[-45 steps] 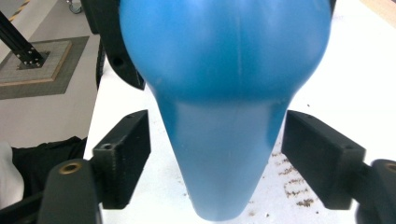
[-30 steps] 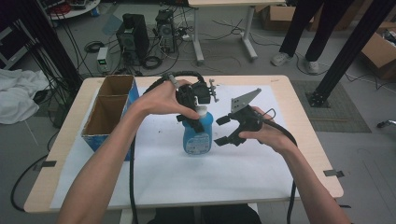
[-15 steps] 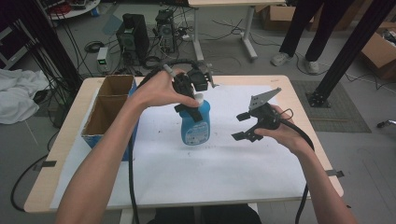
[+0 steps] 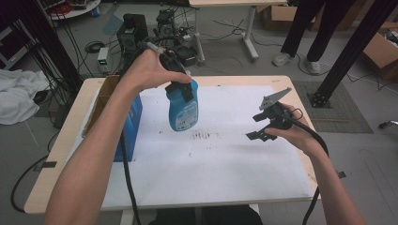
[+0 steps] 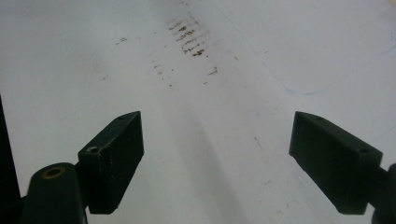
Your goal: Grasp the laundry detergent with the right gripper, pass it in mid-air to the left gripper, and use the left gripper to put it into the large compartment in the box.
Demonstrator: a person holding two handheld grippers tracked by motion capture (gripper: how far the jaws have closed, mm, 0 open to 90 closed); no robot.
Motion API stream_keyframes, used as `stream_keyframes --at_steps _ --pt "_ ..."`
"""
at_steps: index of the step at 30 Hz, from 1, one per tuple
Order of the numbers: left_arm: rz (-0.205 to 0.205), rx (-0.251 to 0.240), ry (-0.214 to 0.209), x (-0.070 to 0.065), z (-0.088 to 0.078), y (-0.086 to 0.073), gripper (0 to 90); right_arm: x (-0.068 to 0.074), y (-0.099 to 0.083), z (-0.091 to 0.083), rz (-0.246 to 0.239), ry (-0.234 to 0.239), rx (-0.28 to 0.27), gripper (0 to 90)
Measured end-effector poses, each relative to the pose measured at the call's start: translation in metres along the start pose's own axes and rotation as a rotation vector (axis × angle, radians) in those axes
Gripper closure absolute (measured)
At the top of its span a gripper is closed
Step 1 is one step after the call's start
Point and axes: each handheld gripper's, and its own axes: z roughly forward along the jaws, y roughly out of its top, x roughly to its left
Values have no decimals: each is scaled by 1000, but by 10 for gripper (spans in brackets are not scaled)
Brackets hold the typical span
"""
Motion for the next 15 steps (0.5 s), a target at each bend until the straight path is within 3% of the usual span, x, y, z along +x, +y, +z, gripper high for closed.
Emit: stream_keyframes --at_steps 5,15 --pt "-117 9 54 11 -18 -4 377 0 -1 0 -2 -5 11 180" --pt "-323 -23 100 37 -48 -24 377 0 -3 1 -3 -21 40 182"
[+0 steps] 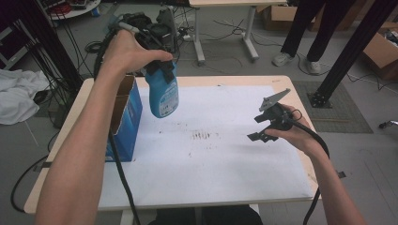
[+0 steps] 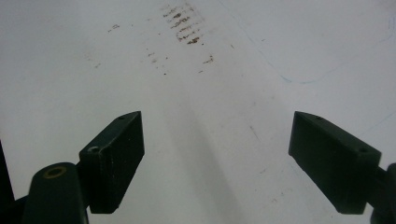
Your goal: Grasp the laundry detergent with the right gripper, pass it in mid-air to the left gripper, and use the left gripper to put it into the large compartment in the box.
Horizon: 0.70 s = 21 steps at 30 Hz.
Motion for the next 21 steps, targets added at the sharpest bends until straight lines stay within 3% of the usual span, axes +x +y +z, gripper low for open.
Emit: stream_keyframes --at_steps 12,21 --pt "-200 -21 87 35 -30 -21 378 -1 0 2 -2 -2 -3 183" --pt "-314 -37 100 64 -45 -43 378 1 -3 7 -8 7 7 183"
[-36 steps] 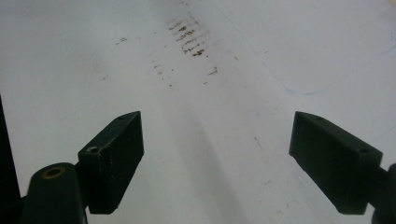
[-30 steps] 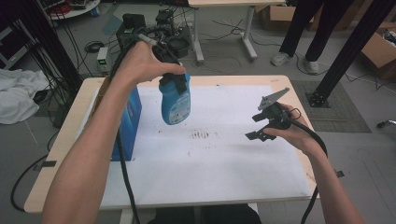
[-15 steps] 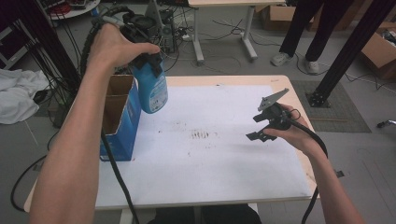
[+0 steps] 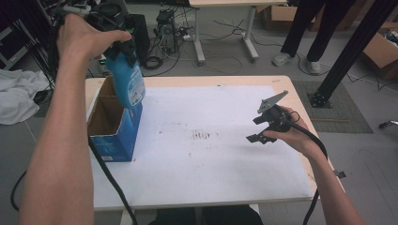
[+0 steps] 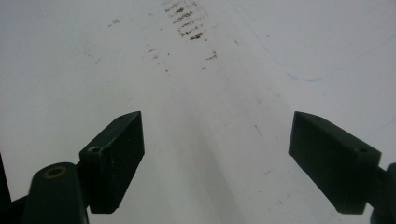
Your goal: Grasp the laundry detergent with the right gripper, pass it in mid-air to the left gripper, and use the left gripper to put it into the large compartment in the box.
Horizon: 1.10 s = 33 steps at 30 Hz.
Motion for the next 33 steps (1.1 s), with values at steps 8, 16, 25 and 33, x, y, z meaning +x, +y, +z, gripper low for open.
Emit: stream_keyframes --at_steps 8,16,25,33 --pt "-102 -21 33 25 -11 -14 378 -1 -1 3 4 -7 11 183" --pt "-196 -12 93 41 -6 -29 378 -1 0 5 -8 -8 15 186" --pt "-245 15 109 51 21 -43 377 0 -1 4 -12 -21 24 188" --pt "-268 27 88 55 58 -55 377 1 -2 3 -15 -30 27 190"
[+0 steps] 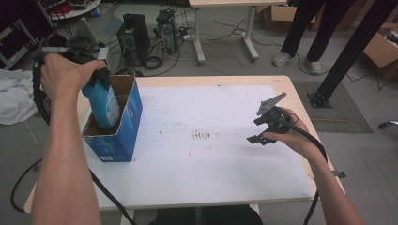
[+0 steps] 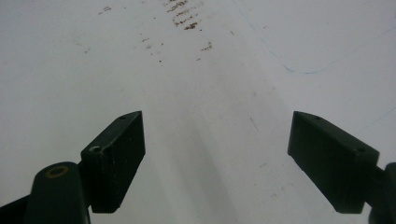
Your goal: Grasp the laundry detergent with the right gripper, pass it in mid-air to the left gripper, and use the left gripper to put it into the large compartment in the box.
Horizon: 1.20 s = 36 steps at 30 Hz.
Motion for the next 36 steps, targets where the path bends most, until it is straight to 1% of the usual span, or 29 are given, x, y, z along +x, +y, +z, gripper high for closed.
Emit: stream_keyframes --at_steps 2,3,5,6,7,8,12,16,20,21,23,25,28,30,33,34,36 --pt "0 9 1 0 13 -3 377 0 0 -1 -1 -3 3 191" --pt "1 13 2 -1 15 -3 378 1 -1 -1 -3 -6 2 191" --pt "-13 6 6 0 25 -5 377 1 -1 -2 -3 -8 1 191" --pt "-5 19 7 0 31 -6 378 1 -2 -2 -2 -8 3 191" --pt "-16 23 5 0 39 -8 377 2 -2 -2 -3 -11 2 191" --pt "-15 29 2 1 45 -10 377 3 -4 -3 1 -11 2 191" --pt "-20 51 -1 1 63 -14 378 3 -7 -3 -1 -13 5 193" --pt "-23 62 2 0 79 -18 378 3 -10 -3 2 -18 22 193" --pt "-26 74 11 -1 89 -19 378 3 -12 -4 4 -22 30 195" --pt "-21 79 16 -2 91 -20 377 3 -12 -4 6 -23 29 196" --pt "-23 80 23 -2 95 -21 377 3 -12 -5 6 -25 26 196" --pt "-28 71 28 -2 98 -23 377 4 -12 -5 7 -25 26 196" --pt "-39 67 22 -2 103 -25 377 4 -13 -4 4 -23 33 197" --pt "-41 75 17 -2 105 -26 377 4 -13 -3 4 -22 37 197" --pt "-46 76 19 -1 110 -27 377 5 -13 -2 4 -21 36 197" --pt "-43 72 21 -1 110 -28 377 5 -13 -2 6 -20 37 197" --pt "-48 60 22 -1 109 -28 377 5 -14 -2 7 -20 37 197"
